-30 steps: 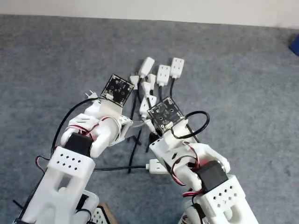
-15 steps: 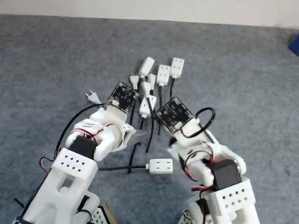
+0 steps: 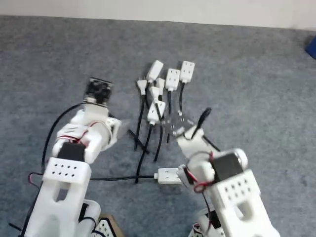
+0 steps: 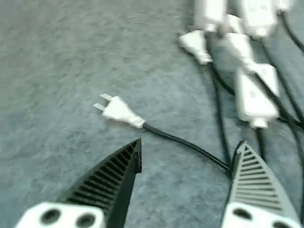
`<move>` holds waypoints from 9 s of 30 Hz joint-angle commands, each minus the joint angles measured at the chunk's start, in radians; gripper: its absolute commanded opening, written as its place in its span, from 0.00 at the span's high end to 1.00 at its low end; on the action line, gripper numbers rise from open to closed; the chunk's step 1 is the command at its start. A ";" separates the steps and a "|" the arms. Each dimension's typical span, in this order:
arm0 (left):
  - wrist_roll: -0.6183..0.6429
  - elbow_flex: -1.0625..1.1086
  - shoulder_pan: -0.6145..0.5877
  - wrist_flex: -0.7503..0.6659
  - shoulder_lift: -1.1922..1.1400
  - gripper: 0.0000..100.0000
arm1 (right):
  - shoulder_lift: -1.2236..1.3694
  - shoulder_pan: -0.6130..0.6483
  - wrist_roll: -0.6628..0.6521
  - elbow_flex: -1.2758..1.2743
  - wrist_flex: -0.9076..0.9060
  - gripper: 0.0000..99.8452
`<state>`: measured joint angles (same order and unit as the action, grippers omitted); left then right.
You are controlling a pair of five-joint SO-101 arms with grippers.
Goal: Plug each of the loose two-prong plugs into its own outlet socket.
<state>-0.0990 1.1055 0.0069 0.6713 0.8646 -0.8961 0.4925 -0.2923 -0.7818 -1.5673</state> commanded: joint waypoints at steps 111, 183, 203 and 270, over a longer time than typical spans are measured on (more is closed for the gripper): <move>-0.666 0.251 0.648 -0.103 -0.004 0.81 | 0.794 -0.303 0.207 0.593 -0.162 0.99; -0.135 0.257 -0.197 -0.201 -0.002 0.75 | 0.952 -0.016 0.247 0.576 -0.193 0.99; -0.135 0.257 -0.197 -0.201 -0.002 0.75 | 0.952 -0.015 0.250 0.685 -0.186 0.99; -0.135 0.259 -0.197 -0.201 -0.002 0.75 | 0.958 -0.065 0.281 0.568 -0.110 0.99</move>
<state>-0.2417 1.3663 -0.1849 0.4918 0.8615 0.0675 0.4542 -0.0238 -0.2094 -1.6732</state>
